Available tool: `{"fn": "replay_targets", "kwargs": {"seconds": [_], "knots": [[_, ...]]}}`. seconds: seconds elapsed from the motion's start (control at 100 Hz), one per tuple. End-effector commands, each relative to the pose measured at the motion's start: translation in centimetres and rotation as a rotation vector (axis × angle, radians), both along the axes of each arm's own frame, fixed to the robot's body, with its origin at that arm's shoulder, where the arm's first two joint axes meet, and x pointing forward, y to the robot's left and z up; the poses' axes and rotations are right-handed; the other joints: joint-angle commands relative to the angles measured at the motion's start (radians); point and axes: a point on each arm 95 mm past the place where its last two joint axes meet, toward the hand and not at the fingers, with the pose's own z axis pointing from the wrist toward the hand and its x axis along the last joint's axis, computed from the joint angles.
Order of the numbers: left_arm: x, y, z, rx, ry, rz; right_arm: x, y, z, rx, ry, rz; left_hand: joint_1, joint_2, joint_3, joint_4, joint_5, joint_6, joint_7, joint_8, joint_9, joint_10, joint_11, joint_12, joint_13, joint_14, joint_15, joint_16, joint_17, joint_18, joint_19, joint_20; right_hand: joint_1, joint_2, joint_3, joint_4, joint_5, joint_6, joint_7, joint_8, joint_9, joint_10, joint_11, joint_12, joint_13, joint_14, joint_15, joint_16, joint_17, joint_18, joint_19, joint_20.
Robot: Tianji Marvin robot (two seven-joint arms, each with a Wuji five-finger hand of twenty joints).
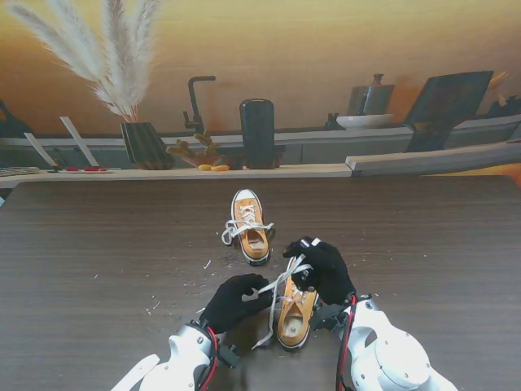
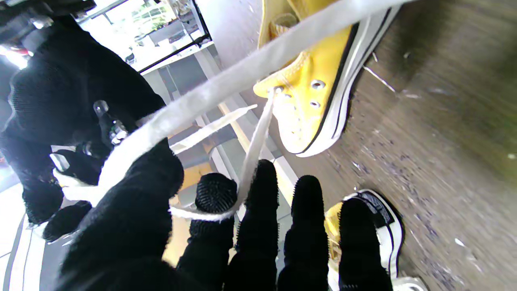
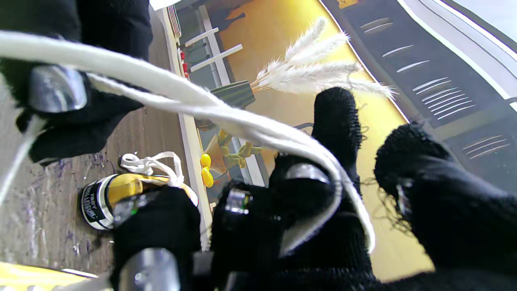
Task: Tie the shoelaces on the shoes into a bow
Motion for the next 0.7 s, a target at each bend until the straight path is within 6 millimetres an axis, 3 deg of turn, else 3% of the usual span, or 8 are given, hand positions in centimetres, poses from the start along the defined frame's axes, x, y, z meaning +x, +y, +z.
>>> {"fn": "replay_targets", "kwargs": {"seconds": [0.0,0.11,0.27,0.32,0.41,0.51,0.59,0.69], "knots": [[-0.19,-0.21,0.16,0.02,-0.016,0.011,0.14,0.01,0.09,0.021,0.0,0.016,0.023,0.033,-0.035,-0.023,-0.035,-0.046,-0.004,0.001,-0.017,-0.015,-0.018,-0.02,-0.014,-0.004,-0.014,-0.024,-0.008,-0.027,0.001,0.024,-0.002,-0.015,0.018,-0.016,0.002,0.036,-0.007,0.002,0.138,0.162,0.14,0.025,-0.023,-0.144,0.054,0.024,0.017,0.021,0.286,0.015],[-0.23,-0.34,0.07,0.014,-0.031,0.033,0.23,0.02,-0.05,0.025,-0.013,0.029,0.049,0.082,-0.059,-0.052,-0.078,-0.074,-0.063,-0.086,-0.028,-0.007,-0.041,-0.049,-0.016,0.003,-0.018,-0.029,-0.004,-0.024,0.016,0.031,-0.009,-0.007,0.014,-0.016,-0.001,0.029,-0.011,0.002,0.137,0.154,0.14,0.025,-0.023,-0.146,0.052,0.022,0.017,0.019,0.286,0.014],[-0.33,-0.47,0.03,-0.047,-0.02,0.032,0.18,0.08,-0.13,0.041,-0.026,0.055,0.189,0.146,-0.129,-0.115,-0.114,-0.092,-0.233,-0.344,-0.061,0.003,-0.08,-0.094,-0.041,0.012,-0.033,-0.037,-0.023,-0.023,0.007,0.026,-0.011,-0.005,0.013,-0.015,-0.003,0.029,-0.014,0.004,0.137,0.153,0.14,0.024,-0.023,-0.147,0.051,0.021,0.017,0.017,0.286,0.012],[-0.35,-0.52,0.02,-0.059,-0.023,0.031,0.15,0.1,-0.15,0.044,-0.03,0.062,0.232,0.149,-0.137,-0.116,-0.129,-0.082,-0.287,-0.42,-0.078,0.018,-0.091,-0.103,-0.051,0.013,-0.038,-0.039,-0.029,-0.024,0.002,0.026,-0.01,-0.005,0.013,-0.015,-0.003,0.029,-0.014,0.004,0.137,0.153,0.14,0.024,-0.023,-0.147,0.051,0.021,0.017,0.016,0.286,0.012],[-0.34,-0.55,-0.01,-0.082,-0.044,0.023,0.14,0.14,-0.25,0.034,-0.04,0.068,0.272,0.143,-0.124,-0.113,-0.137,-0.06,-0.335,-0.473,-0.095,0.016,-0.106,-0.115,-0.065,0.017,-0.05,-0.044,-0.039,-0.021,-0.013,0.021,-0.011,-0.005,0.013,-0.014,-0.004,0.03,-0.015,0.006,0.137,0.153,0.14,0.024,-0.023,-0.147,0.051,0.021,0.017,0.016,0.286,0.011],[-0.33,-0.58,-0.01,-0.11,-0.051,0.011,0.14,0.2,-0.36,0.027,-0.043,0.075,0.234,0.126,-0.056,-0.118,-0.141,-0.054,-0.266,-0.398,-0.102,0.023,-0.114,-0.125,-0.078,0.024,-0.063,-0.046,-0.047,-0.016,-0.03,0.024,-0.01,-0.006,0.013,-0.014,-0.005,0.03,-0.016,0.007,0.137,0.154,0.14,0.024,-0.023,-0.147,0.051,0.021,0.017,0.016,0.286,0.011],[-0.34,-0.63,-0.02,-0.151,-0.03,0.001,0.15,0.26,-0.45,0.017,-0.047,0.076,0.142,0.108,0.041,-0.098,-0.119,-0.035,-0.172,-0.291,-0.093,0.033,-0.112,-0.123,-0.082,0.03,-0.07,-0.047,-0.049,-0.014,-0.04,0.025,-0.009,-0.007,0.013,-0.014,-0.005,0.03,-0.016,0.008,0.137,0.154,0.139,0.023,-0.023,-0.147,0.051,0.021,0.017,0.016,0.286,0.011],[-0.46,-0.83,-0.01,-0.227,0.023,-0.006,0.18,0.3,-0.53,0.004,-0.05,0.074,0.044,0.14,0.089,-0.057,-0.022,0.006,-0.105,-0.205,-0.059,0.049,-0.095,-0.108,-0.073,0.041,-0.067,-0.043,-0.04,-0.005,-0.034,0.032,-0.007,-0.009,0.014,-0.014,-0.006,0.035,-0.017,0.009,0.137,0.154,0.138,0.023,-0.023,-0.147,0.051,0.021,0.017,0.016,0.286,0.01]]}}
